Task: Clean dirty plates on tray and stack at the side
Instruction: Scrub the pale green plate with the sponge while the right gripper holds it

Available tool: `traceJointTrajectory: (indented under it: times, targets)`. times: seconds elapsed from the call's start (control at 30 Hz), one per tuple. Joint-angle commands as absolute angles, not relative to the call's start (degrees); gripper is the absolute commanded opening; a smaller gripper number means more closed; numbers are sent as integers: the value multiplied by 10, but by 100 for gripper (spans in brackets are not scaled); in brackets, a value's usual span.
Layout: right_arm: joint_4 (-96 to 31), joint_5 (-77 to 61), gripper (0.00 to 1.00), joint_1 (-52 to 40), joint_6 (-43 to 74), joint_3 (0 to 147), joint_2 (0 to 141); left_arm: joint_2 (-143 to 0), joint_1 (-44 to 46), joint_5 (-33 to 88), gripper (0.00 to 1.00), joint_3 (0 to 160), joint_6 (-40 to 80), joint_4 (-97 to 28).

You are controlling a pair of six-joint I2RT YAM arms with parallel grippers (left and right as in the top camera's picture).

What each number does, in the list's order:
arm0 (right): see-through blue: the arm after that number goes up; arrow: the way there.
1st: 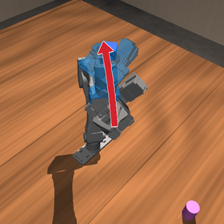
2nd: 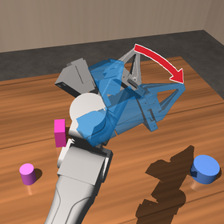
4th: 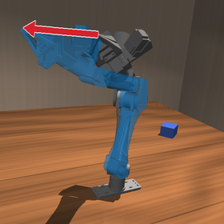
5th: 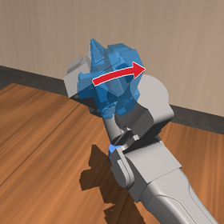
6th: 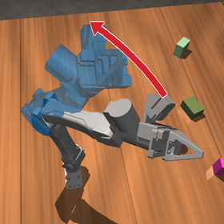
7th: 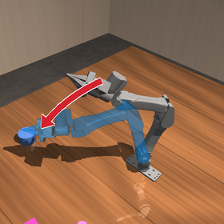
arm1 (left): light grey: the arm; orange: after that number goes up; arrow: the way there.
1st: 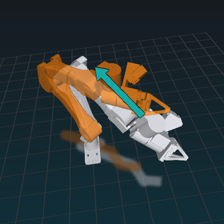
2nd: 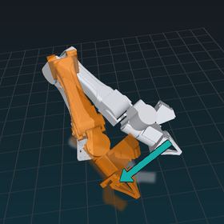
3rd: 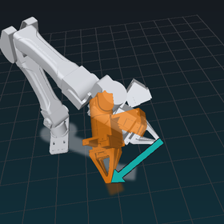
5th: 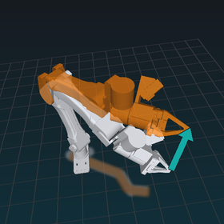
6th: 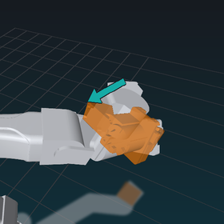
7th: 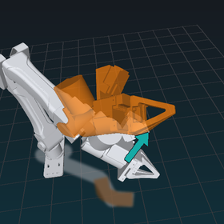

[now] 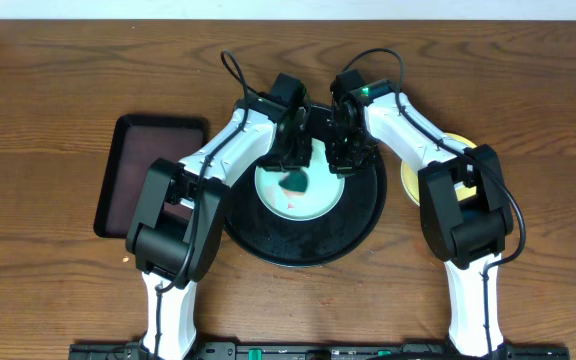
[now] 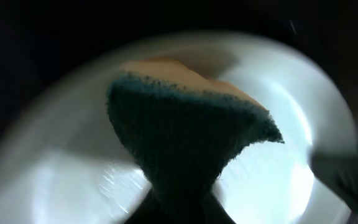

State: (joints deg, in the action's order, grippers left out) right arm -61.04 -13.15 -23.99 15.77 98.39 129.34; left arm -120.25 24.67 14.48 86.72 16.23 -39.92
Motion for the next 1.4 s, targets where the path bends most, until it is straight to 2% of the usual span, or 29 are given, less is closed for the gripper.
traceJointTrajectory:
  times: [0.0, 0.13, 0.2, 0.5, 0.77, 0.87, 1.07, 1.13, 1.27, 1.37]
  targets:
    - [-603, -125, 1, -248, 163, 962, 1323, -1212, 246, 7, 7, 865, 155, -378]
    - [-603, -125, 1, -248, 163, 962, 1323, -1212, 246, -87, 8, 865, 188, -375]
    - [-603, -125, 1, -248, 163, 962, 1323, -1212, 246, -79, 7, 865, 192, -389]
    - [-603, -125, 1, -248, 163, 962, 1323, -1212, 268, 126, 7, 865, 191, -517]
    - [-603, -125, 1, -248, 163, 962, 1323, -1212, 311, 171, 7, 865, 191, -470]
    - [-604, -125, 1, -248, 163, 962, 1323, -1212, 309, 147, 7, 865, 192, -430]
    - [-604, -125, 1, -248, 163, 962, 1323, -1212, 284, -21, 7, 865, 192, -368]
    - [-604, -125, 1, -248, 163, 962, 1323, -1212, 273, -45, 7, 865, 192, -361]
    - [-604, -125, 1, -248, 163, 962, 1323, -1212, 250, -61, 7, 865, 200, -378]
    - [-604, -136, 1, -239, 168, 959, 1323, -1212, 236, -70, 8, 865, 265, -423]
